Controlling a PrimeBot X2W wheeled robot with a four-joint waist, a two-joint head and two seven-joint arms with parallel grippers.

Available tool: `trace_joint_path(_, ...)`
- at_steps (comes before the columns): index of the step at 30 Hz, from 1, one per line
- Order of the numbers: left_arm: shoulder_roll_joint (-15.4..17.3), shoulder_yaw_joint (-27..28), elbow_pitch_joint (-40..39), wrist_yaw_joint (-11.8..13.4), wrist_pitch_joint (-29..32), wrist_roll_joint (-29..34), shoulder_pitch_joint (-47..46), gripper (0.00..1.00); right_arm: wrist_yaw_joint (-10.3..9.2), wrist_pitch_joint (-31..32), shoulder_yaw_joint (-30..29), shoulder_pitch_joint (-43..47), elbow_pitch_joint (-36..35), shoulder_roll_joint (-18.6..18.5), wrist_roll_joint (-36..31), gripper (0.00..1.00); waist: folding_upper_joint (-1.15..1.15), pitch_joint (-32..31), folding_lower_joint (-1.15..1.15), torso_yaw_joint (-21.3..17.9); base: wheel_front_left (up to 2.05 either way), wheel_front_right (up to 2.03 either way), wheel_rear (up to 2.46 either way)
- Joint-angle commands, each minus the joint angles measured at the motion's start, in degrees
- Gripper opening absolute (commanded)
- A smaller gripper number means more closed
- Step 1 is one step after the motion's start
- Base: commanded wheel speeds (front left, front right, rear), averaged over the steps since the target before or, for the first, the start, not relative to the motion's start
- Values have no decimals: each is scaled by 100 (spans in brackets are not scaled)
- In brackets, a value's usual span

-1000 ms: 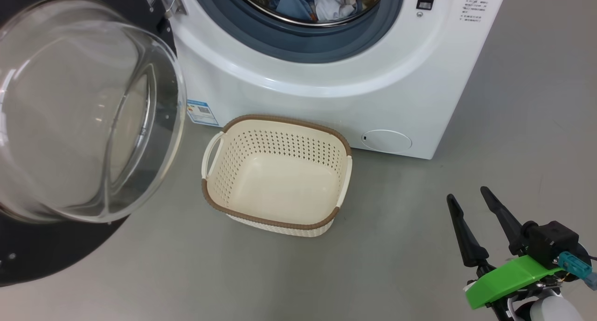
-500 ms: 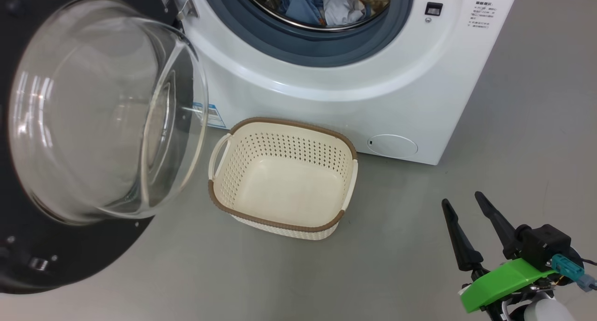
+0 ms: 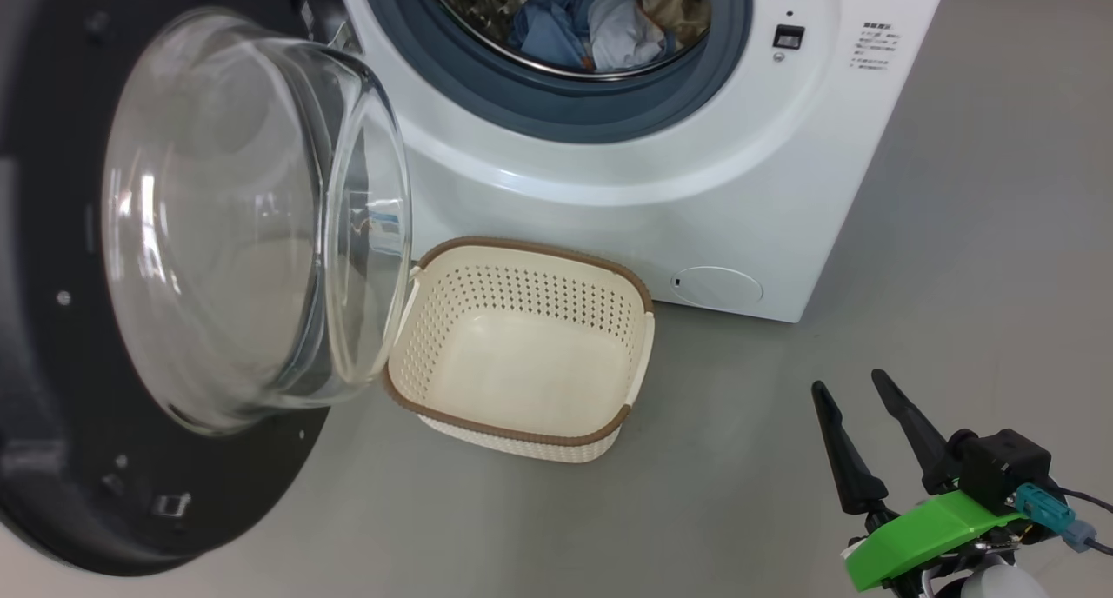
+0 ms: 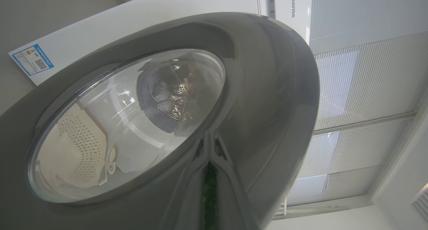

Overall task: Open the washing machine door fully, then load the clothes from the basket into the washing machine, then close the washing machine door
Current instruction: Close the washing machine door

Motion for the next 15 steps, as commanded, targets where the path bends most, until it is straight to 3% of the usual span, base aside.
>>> trace_joint_path(1,211,53,-225,31,112,-90,20,0,57,-61,152,-139,-108,2,39,100,0,-30,0,-34,0,0,0)
trace_joint_path(15,-360,-637,-1023,298,624,-228,75,0,57,-205,268,-216,127,154,107,100,0,-94,0,-383,0,0,0)
